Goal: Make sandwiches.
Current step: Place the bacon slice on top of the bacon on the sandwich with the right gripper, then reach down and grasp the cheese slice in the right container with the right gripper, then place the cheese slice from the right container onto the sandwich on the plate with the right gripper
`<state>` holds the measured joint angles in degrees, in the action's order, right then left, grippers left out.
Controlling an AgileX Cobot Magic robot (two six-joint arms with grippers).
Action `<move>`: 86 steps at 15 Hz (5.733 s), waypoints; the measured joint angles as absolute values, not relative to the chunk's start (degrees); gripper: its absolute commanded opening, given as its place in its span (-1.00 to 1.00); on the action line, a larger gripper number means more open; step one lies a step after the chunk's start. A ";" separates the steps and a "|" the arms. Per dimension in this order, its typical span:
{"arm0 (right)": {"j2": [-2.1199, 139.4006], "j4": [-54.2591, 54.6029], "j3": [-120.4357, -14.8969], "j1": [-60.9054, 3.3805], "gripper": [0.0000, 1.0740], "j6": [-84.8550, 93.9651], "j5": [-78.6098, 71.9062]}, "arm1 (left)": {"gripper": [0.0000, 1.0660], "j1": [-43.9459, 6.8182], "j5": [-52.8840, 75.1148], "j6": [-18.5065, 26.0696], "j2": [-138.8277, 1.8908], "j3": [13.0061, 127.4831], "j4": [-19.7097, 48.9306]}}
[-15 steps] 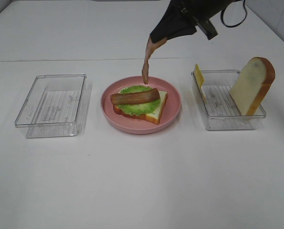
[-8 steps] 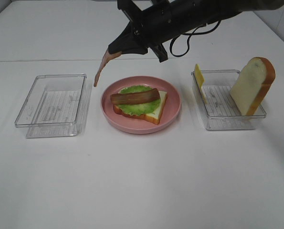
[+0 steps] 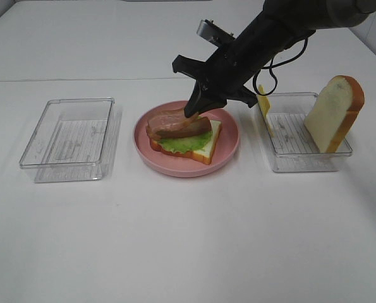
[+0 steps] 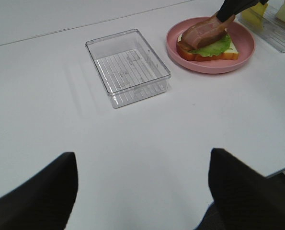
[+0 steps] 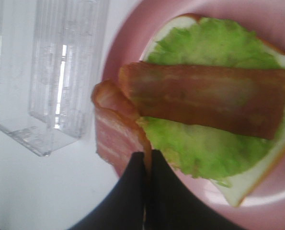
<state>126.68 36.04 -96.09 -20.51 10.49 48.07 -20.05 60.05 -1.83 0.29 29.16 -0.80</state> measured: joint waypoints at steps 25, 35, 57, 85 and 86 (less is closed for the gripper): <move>120.66 2.41 -108.00 -20.51 0.27 -4.30 59.82 | 0.37 -20.05 60.05 -1.83 0.29 29.16 -0.80; 127.37 0.00 -109.38 -14.50 0.26 -7.68 55.23 | 0.37 -20.05 60.05 -1.83 0.29 29.16 -0.80; 130.18 0.00 -109.38 -12.83 -1.00 -7.22 52.20 | 0.37 -20.05 60.05 -1.83 0.29 29.16 -0.80; 134.36 19.77 -109.38 -22.86 -1.00 2.35 49.39 | 0.37 -20.05 60.05 -1.83 0.29 29.16 -0.80; 134.36 19.60 -109.38 -22.86 -0.97 2.18 49.39 | 0.37 -20.05 60.05 -1.83 0.29 29.16 -0.80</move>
<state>134.36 19.60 -109.38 -22.86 2.18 49.39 -20.05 60.05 -1.83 0.29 29.16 -0.80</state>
